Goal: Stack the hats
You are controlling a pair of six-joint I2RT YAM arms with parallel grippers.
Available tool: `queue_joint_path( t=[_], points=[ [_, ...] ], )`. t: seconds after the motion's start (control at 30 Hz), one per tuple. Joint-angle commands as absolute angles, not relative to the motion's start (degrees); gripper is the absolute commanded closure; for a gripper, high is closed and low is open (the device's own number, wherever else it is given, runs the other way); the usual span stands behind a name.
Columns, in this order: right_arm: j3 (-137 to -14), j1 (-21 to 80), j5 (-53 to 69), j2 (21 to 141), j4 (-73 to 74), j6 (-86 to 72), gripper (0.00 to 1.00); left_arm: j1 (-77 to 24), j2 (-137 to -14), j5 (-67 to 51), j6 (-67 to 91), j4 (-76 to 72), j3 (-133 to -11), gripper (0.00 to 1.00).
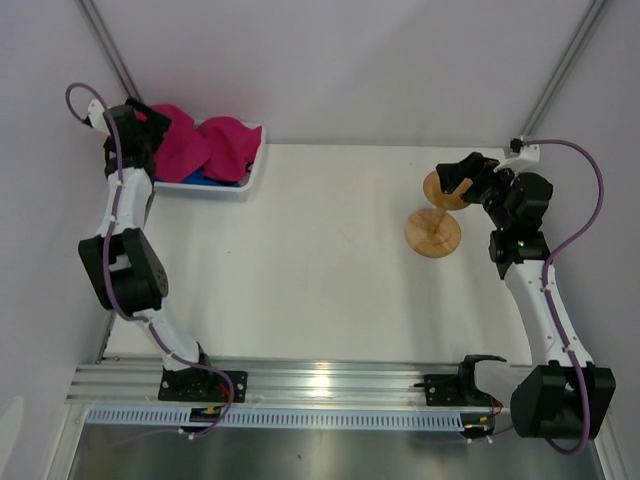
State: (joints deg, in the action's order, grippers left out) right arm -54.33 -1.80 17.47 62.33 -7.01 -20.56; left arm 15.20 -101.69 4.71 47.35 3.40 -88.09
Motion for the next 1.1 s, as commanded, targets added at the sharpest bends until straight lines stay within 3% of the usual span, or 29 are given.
queue_joint_path(
  t=[0.0, 0.23, 0.4, 0.63, 0.73, 0.77, 0.87, 0.93, 1.07],
  points=[
    [-54.8, -1.2, 17.7, 64.2, -11.5, -20.8, 0.01, 14.9, -108.4, 6.4, 36.7, 9.8, -99.9, 0.06],
    [-56.2, -0.4, 16.9, 69.8, -12.9, -20.3, 0.0, 14.4, -123.2, 9.2, 29.1, 20.6, -119.5, 0.09],
    [-59.6, -0.2, 17.5, 74.7, -11.8, -20.1, 0.0, 13.9, -128.1, 9.8, 24.1, 21.0, -122.9, 0.09],
    [-61.6, -0.2, 18.2, 78.0, -12.0, -20.7, 0.01, 13.9, -132.7, 8.7, 21.2, 20.5, -126.4, 0.18],
    [-62.3, -0.2, 17.9, 78.4, -11.5, -20.6, 0.01, 13.9, -133.2, 8.1, 20.6, 20.3, -127.8, 0.39],
    [-62.4, -0.2, 17.9, 78.4, -11.4, -20.6, 0.01, 13.8, -133.1, 8.0, 20.8, 20.2, -127.5, 0.62],
    [-62.5, -0.2, 17.6, 78.1, -11.5, -20.1, 0.01, 13.8, -132.0, 7.4, 21.3, 20.0, -127.0, 0.92],
    [-62.7, -0.2, 17.6, 78.0, -11.3, -19.8, 0.01, 13.9, -130.2, 7.4, 21.3, 20.1, -126.4, 0.99],
    [-63.5, -0.2, 17.8, 77.8, -10.1, -19.1, 0.01, 13.1, -124.2, 6.4, 19.7, 19.9, -123.8, 0.99]
  ],
)
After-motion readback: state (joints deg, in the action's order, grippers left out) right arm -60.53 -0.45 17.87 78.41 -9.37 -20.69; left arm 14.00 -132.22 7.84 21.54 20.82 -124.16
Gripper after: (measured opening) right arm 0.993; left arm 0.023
